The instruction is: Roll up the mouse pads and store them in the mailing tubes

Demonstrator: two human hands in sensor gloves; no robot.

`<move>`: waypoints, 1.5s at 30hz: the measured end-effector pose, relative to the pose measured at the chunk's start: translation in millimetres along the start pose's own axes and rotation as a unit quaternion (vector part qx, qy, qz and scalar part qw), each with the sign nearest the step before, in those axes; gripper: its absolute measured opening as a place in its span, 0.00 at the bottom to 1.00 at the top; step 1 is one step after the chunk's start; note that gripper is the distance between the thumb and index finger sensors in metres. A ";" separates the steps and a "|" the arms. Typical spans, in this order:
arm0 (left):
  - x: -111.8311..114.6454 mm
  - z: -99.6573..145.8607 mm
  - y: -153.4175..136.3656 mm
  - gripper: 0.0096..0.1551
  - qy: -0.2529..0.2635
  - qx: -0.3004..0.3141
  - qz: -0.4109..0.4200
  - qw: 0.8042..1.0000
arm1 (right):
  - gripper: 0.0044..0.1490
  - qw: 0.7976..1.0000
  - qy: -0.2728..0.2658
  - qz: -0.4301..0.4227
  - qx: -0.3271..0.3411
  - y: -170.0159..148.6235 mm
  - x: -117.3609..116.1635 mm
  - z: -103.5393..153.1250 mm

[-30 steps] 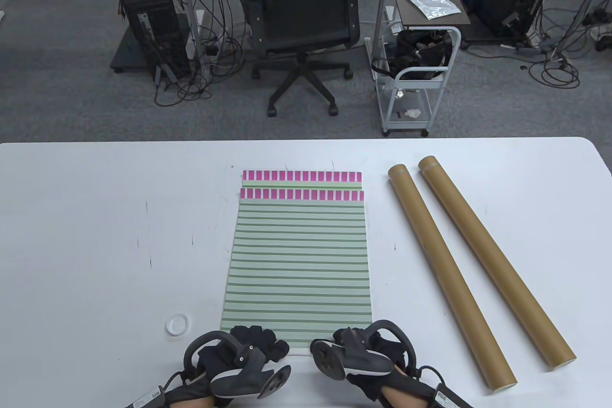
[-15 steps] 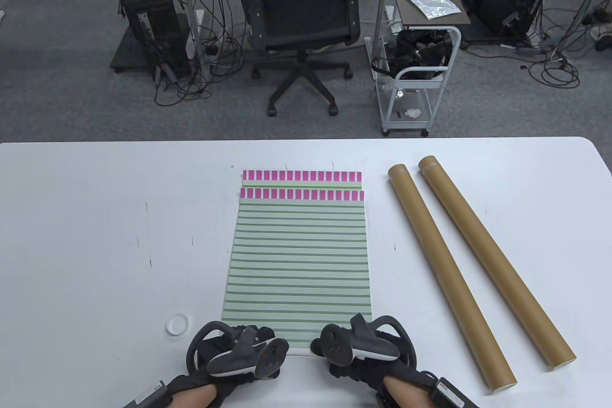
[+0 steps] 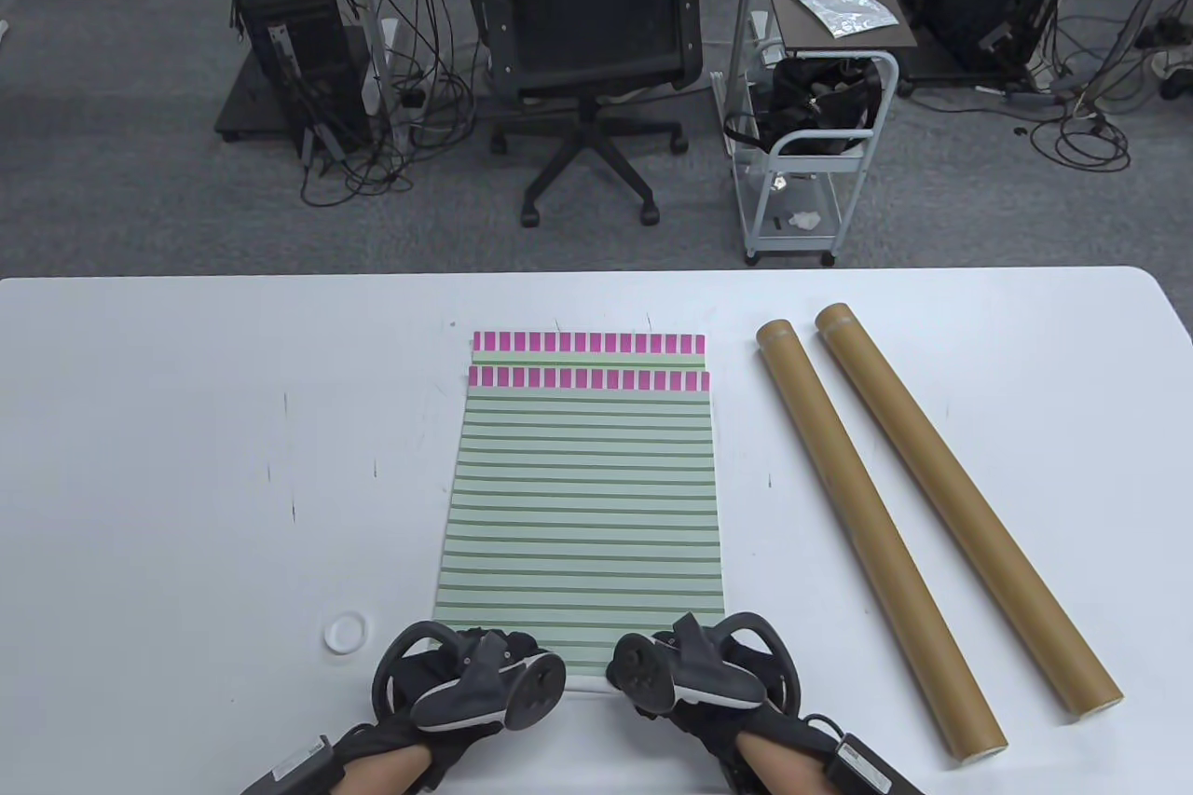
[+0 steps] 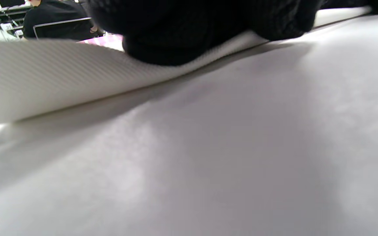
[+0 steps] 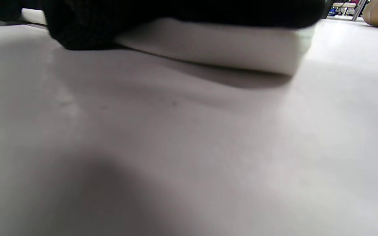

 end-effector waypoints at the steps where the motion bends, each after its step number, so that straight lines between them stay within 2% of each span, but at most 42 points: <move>1: -0.3 -0.2 0.9 0.20 0.002 0.002 -0.011 1.000 | 0.26 1.000 -0.010 0.006 0.001 1.3 1.6 1.3; 3: 0.3 0.1 2.9 0.21 0.002 0.007 -0.017 1.000 | 0.26 0.999 -0.031 0.020 0.002 4.2 5.0 3.8; 8: -1.4 -0.4 6.6 0.21 0.011 0.016 -0.054 0.998 | 0.26 0.990 -0.070 0.118 0.043 22.2 9.1 12.2; 14: -2.0 0.0 6.4 0.22 0.010 0.025 -0.042 0.999 | 0.25 0.990 -0.079 0.096 0.063 22.7 14.0 8.9; 18: 3.4 2.1 3.2 0.22 -0.044 0.065 0.058 0.995 | 0.24 0.994 -0.025 0.078 0.079 26.7 13.4 12.2; 21: 9.1 0.9 0.7 0.22 -0.087 0.075 0.124 0.986 | 0.24 0.994 0.065 0.038 0.082 29.1 4.4 12.5; 22: 9.1 0.6 0.5 0.22 -0.086 0.072 0.114 0.987 | 0.24 0.995 0.047 0.041 0.078 27.9 5.9 12.4; 25: 8.2 0.4 0.9 0.22 -0.081 0.062 0.093 0.990 | 0.24 0.996 0.055 0.024 0.067 22.1 4.2 10.3; 29: 7.9 -1.3 -3.9 0.33 -0.047 -0.003 0.036 0.998 | 0.29 0.998 -0.002 0.051 0.036 15.9 6.0 11.2; 32: 10.2 -5.0 0.5 0.39 -0.056 -0.016 -0.025 0.998 | 0.35 0.996 -0.019 0.082 0.032 17.8 4.0 11.9; 36: 10.6 -4.4 3.4 0.42 -0.048 -0.015 -0.046 0.998 | 0.45 0.994 -0.007 0.089 0.068 27.7 0.1 15.0; 39: 10.7 -3.0 4.6 0.43 -0.044 -0.012 -0.045 0.998 | 0.43 0.992 -0.007 0.097 0.084 33.3 -2.0 16.4; 41: 6.8 -0.9 7.3 0.47 -0.021 -0.006 -0.064 0.998 | 0.40 0.993 -0.001 0.087 0.082 31.2 -1.9 14.7; 43: 2.8 3.5 14.8 0.45 0.001 0.012 -0.089 0.996 | 0.39 0.993 0.008 0.091 0.078 32.6 -2.3 12.6; 45: -0.1 9.3 25.6 0.35 0.014 0.043 -0.094 0.995 | 0.39 0.992 0.012 0.098 0.075 32.4 -1.8 11.5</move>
Point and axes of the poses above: the tracker on the back of each hand, its own y axis roughly to the thumb side, its own z axis roughly from the fingertips to the wrist, x = y × z, the point moved 5 cm from there along -z, roughly from the wrist to the fingertips, and after that the axes turned 2 degrees about -x, right-handed, at the moved point
